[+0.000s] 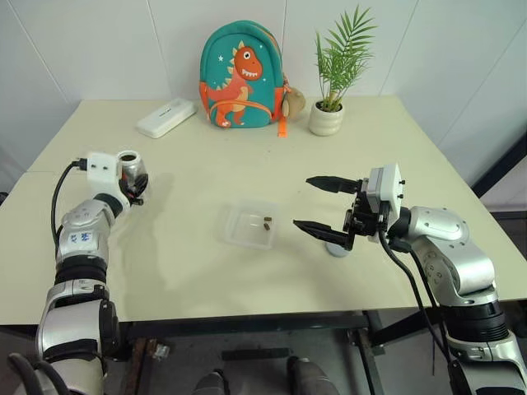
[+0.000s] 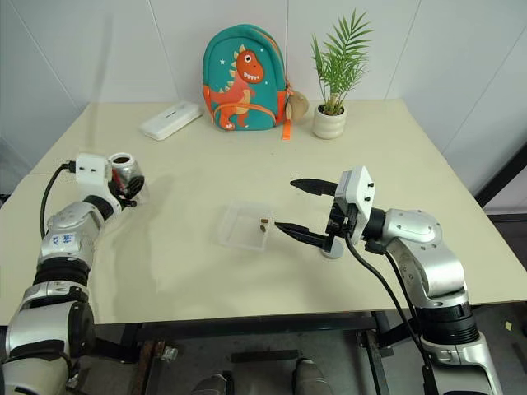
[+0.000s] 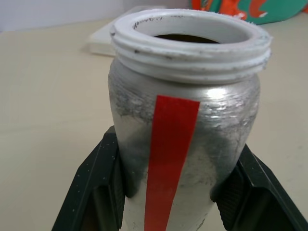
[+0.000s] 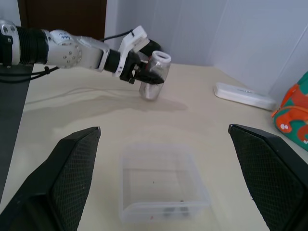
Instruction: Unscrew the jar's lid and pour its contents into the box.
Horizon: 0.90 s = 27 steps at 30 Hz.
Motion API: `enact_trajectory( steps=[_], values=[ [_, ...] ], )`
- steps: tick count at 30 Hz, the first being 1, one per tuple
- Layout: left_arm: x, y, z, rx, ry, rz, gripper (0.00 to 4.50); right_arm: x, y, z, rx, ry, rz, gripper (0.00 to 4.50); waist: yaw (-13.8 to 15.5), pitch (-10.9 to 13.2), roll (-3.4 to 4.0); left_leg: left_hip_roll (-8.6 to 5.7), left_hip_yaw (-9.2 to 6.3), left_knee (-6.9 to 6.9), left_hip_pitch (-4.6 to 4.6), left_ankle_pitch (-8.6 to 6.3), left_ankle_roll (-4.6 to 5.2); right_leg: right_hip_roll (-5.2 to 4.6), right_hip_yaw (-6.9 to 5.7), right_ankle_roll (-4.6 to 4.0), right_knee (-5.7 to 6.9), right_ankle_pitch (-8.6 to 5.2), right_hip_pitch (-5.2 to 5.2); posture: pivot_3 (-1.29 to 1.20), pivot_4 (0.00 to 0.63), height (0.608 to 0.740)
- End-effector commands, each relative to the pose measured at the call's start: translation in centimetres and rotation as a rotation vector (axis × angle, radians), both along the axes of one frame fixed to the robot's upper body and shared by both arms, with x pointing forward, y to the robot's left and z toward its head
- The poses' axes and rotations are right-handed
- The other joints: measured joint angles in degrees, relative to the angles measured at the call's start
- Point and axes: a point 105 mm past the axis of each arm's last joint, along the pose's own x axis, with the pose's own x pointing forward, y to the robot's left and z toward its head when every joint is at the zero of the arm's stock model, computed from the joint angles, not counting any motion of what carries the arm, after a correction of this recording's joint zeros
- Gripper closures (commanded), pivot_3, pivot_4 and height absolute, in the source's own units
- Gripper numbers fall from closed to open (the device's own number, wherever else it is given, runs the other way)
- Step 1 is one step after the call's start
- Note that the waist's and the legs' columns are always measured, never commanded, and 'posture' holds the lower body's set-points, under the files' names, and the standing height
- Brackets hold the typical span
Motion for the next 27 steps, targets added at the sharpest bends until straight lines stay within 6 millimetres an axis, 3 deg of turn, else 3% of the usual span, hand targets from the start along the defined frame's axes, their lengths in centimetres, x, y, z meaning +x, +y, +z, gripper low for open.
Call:
enact_trajectory(
  steps=[1, 4, 7, 15, 27],
  values=[
    [-0.3, 0.5, 0.6, -0.018, -0.068, 0.005, 2.54, -0.8, 0.3, 0.8, 0.038, -0.047, 0.037, 0.02, 0.0, 0.0, -0.02, 0.00, 0.00, 0.00, 0.00, 0.00, 0.00, 0.00, 0.00, 0.00, 0.00, 0.00, 0.00, 0.00, 0.150, 0.740],
    [-0.7, 0.5, -0.1, -0.136, -0.068, -0.037, 2.54, -0.6, 0.1, 0.6, 0.044, -0.040, 0.034, 0.02, 0.0, 0.0, -0.03, 0.00, 0.00, 0.00, 0.00, 0.00, 0.00, 0.00, 0.00, -0.01, 0.00, 0.00, 0.00, 0.00, 0.150, 0.740],
    [-0.9, 1.0, -0.6, -0.126, -0.055, -0.022, 2.54, -0.5, 0.1, 0.5, 0.046, -0.027, 0.036, 0.02, -0.1, 0.0, -0.03, 0.00, 0.00, -0.01, 0.01, 0.00, 0.00, 0.00, 0.00, -0.02, -0.01, 0.01, 0.00, 0.00, 0.150, 0.740],
    [-1.6, 1.6, -1.6, -0.094, -0.034, -0.012, 0.02, -0.4, 0.1, 0.3, 0.059, -0.006, 0.034, 0.00, -0.1, 0.0, -0.04, 0.00, 0.00, -0.01, 0.01, 0.00, -0.01, 0.00, 0.00, -0.02, -0.01, 0.01, 0.00, 0.00, 0.150, 0.740],
    [-4.9, 3.5, -3.9, -0.031, 0.054, 0.062, 0.02, -0.8, 0.3, -0.3, 0.063, 0.027, 0.045, 0.00, -0.1, 0.0, -0.06, 0.03, 0.00, -0.04, 0.02, 0.00, -0.01, 0.00, 0.00, -0.04, -0.01, 0.00, 0.00, 0.00, 0.150, 0.740]
  ],
)
